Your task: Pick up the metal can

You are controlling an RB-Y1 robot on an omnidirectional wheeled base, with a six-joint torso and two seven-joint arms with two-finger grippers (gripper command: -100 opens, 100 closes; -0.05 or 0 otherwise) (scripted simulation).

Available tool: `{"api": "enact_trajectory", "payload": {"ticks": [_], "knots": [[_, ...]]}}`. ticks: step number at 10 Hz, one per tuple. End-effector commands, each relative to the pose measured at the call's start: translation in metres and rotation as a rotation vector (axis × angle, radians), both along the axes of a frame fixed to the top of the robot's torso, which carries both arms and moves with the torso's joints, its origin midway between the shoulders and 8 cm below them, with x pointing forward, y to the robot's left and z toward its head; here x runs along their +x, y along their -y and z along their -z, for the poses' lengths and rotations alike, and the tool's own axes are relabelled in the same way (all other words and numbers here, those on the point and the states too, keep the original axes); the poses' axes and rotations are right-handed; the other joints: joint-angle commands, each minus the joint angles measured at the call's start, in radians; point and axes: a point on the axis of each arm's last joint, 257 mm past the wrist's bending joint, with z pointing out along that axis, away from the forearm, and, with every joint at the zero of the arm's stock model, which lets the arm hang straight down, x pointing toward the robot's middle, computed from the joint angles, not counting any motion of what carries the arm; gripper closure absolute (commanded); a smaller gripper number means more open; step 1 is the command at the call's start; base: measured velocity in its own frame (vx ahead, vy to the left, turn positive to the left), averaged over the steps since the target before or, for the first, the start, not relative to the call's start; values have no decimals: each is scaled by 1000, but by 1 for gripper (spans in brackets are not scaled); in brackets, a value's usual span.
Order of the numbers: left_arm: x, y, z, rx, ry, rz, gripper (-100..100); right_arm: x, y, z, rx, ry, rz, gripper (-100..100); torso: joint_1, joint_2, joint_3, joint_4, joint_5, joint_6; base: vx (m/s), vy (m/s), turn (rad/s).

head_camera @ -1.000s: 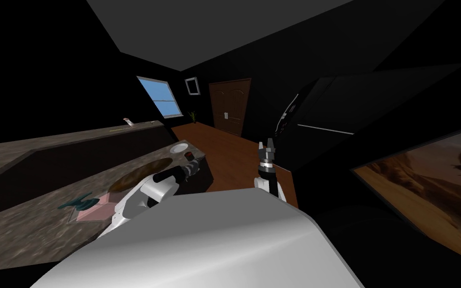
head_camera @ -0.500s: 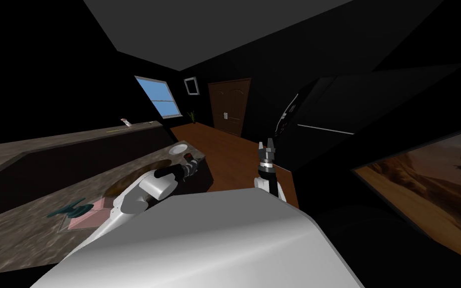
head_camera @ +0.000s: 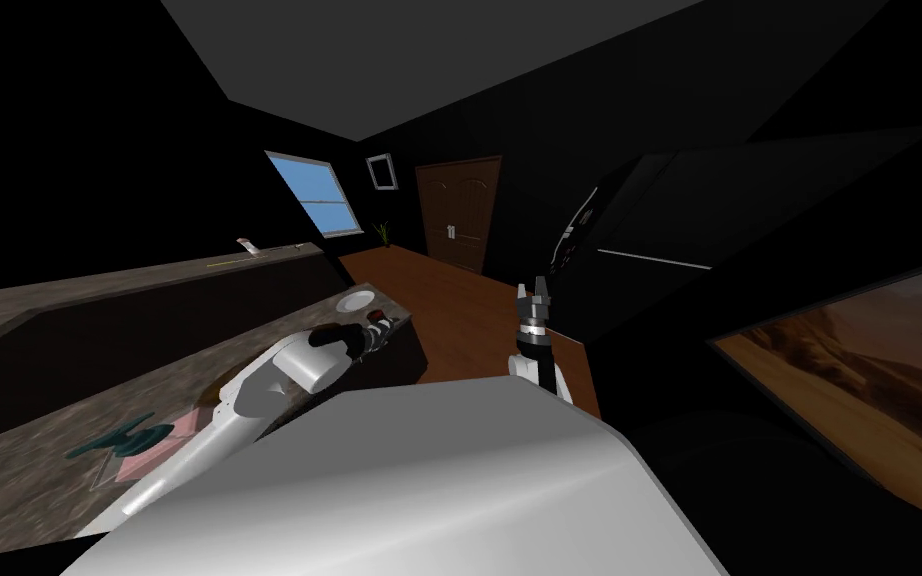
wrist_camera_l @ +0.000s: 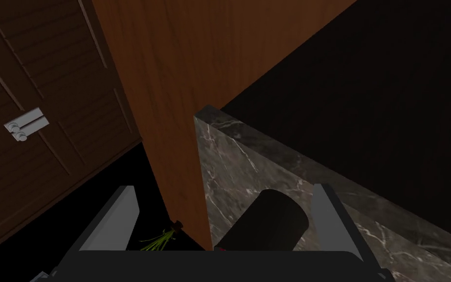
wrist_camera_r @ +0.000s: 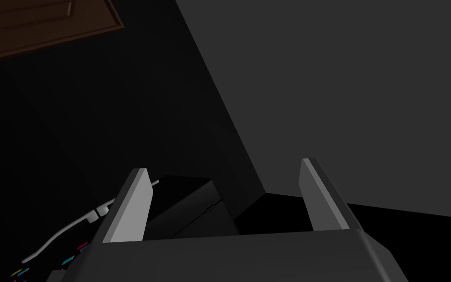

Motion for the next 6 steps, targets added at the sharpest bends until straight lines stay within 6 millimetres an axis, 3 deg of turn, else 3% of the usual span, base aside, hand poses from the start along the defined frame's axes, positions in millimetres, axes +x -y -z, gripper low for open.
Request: {"api": "enact_trajectory", "payload": {"ticks": [1,6], "knots": [[2,-8,-5,45,-17,9,-100,0,0,0,0,0,0,0,0,0,0,0,0,0,64,35,-9],[1,-36,-14,169,-78,8,-100,0,0,0,0,0,0,0,1,-1,-1,0,0,0,63,46,-12]]}}
